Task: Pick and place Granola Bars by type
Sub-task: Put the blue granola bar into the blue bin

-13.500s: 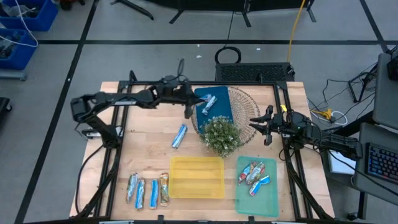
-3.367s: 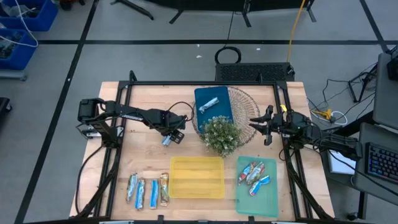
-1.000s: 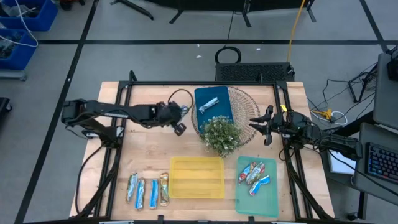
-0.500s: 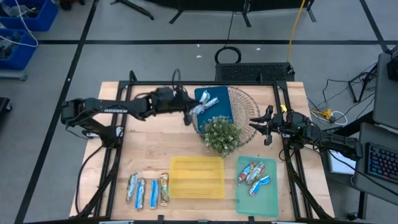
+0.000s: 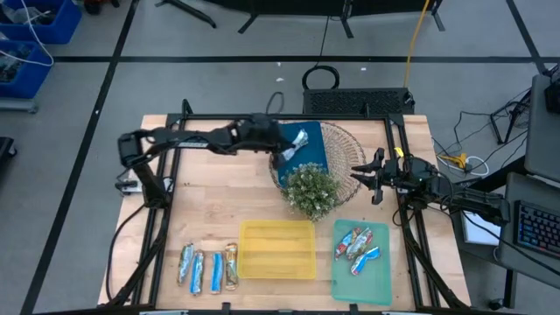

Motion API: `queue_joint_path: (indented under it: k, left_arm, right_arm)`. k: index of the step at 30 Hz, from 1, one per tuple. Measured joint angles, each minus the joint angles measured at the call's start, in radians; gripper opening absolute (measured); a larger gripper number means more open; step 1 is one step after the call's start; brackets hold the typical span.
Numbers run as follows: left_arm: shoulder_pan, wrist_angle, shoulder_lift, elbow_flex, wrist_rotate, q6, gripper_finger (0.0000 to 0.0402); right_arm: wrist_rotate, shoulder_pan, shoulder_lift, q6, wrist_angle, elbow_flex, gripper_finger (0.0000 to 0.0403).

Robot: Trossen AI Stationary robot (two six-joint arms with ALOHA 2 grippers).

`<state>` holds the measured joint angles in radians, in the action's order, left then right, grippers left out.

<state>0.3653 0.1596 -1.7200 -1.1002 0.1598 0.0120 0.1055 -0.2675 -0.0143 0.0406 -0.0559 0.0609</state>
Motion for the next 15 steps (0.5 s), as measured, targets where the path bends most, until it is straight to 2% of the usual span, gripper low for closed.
queue_joint_path:
  k: [7,15]
  left_arm:
    - [0.0,-0.137,-0.134,-0.128,-0.003,0.005,0.0006]
    - [0.0,-0.142,-0.15,-0.138,-0.003,-0.007,0.0037]
  right_arm:
    - [0.0,0.0,0.0,0.0,0.0,0.0,0.0093]
    - [0.0,0.0,0.0,0.0,0.0,0.0,0.0093]
